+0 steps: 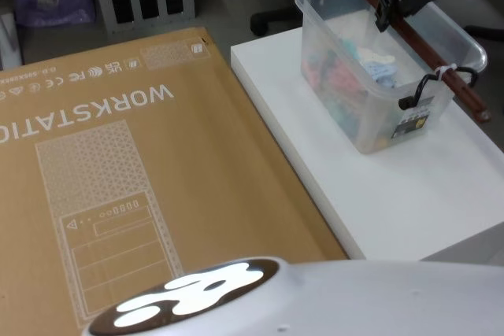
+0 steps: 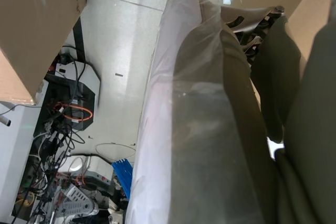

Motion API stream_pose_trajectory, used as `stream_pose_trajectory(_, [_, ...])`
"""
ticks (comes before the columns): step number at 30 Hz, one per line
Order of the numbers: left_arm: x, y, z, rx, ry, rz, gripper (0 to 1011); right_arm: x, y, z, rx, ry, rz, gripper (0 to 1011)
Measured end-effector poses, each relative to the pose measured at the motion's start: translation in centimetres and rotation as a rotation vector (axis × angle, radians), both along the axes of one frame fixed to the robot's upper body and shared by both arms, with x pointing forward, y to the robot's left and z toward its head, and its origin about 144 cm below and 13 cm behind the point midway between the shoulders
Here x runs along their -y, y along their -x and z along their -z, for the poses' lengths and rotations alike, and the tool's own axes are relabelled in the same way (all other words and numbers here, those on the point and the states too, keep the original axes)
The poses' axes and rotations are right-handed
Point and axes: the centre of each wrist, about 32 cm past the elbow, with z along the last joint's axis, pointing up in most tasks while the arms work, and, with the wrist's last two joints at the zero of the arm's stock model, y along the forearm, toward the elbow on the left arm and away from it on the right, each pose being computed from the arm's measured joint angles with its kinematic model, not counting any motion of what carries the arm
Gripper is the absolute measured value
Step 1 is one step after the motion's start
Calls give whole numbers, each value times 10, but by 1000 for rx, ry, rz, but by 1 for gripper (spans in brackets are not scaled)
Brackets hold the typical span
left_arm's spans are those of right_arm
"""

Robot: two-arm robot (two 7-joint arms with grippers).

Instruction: Use one hand to grasp the basket and place it at the designated location.

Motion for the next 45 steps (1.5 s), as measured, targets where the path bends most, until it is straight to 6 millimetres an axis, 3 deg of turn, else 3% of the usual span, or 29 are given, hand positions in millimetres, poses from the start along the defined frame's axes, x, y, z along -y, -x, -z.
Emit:
stream_pose_trajectory(11, [0,0,0,0,0,0,0,-1,0,3,-20,2,-3,247])
stream_pose_trajectory(17, [0,0,0,0,0,0,0,4,1,-9,10,-15,1,401])
stream_pose_trajectory(30, [0,0,0,0,0,0,0,11,9,-32,50,-45,-5,841])
stream_pose_trajectory(36, [0,0,0,0,0,0,0,17,21,-54,90,-70,-10,998])
stream_pose_trajectory(45, [0,0,0,0,0,0,0,20,36,-76,143,-98,-17,1000])
